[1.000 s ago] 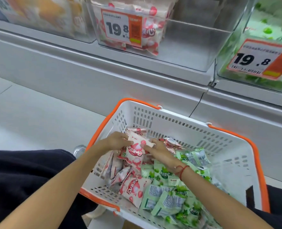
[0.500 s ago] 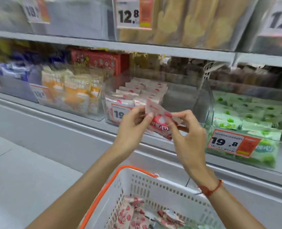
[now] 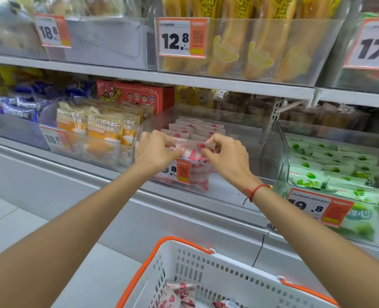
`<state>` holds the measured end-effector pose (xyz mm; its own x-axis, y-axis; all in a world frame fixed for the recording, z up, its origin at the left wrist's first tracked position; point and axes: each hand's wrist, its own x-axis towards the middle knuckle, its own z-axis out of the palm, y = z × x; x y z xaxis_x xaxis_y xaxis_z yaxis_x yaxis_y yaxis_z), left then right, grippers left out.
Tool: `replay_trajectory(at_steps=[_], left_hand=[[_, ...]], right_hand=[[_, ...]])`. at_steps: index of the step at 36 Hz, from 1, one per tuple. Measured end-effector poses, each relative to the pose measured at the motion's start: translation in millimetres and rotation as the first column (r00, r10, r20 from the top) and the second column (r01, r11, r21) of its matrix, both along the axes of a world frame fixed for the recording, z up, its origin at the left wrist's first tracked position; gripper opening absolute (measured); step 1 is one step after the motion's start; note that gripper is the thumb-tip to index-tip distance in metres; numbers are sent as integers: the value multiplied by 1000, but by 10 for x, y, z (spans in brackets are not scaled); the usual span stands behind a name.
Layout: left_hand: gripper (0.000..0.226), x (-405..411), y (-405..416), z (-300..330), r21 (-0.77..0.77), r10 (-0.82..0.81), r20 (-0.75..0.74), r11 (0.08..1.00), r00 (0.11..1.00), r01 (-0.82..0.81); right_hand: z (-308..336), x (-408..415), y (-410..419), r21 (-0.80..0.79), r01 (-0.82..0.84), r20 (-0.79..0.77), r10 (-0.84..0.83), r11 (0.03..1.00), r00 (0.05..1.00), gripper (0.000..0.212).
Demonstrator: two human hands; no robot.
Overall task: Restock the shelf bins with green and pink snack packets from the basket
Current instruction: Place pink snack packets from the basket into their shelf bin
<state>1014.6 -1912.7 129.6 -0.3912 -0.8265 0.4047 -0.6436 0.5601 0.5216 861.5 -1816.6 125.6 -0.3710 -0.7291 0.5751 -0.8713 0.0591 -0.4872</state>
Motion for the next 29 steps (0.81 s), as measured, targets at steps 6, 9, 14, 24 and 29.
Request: replay_trajectory(at_steps=[6,9,14,24,29], left_hand=[[15,9,70,-2,-208,3,90,978,996,16],[14,-3,31,76,-217,-24,152,975,988,57],[28,43,-53,131,-319,-88,268,932,959,175],[37,114,58,37,-307,-174,520,875,836,373],[34,140,247,-81,-398,-158,201,888,967,228]], right_hand=[[102,-63,-6,337,-104,69,85,936,994,26],[157,-83,-17,381,-163,94,138,910,986,28],[154,-17,-2,298,-103,-55,124,949,991,19],[124,15,-48,346,-177,90,155,922,984,28],[42,2,167,63,-118,126,109,991,986,21]])
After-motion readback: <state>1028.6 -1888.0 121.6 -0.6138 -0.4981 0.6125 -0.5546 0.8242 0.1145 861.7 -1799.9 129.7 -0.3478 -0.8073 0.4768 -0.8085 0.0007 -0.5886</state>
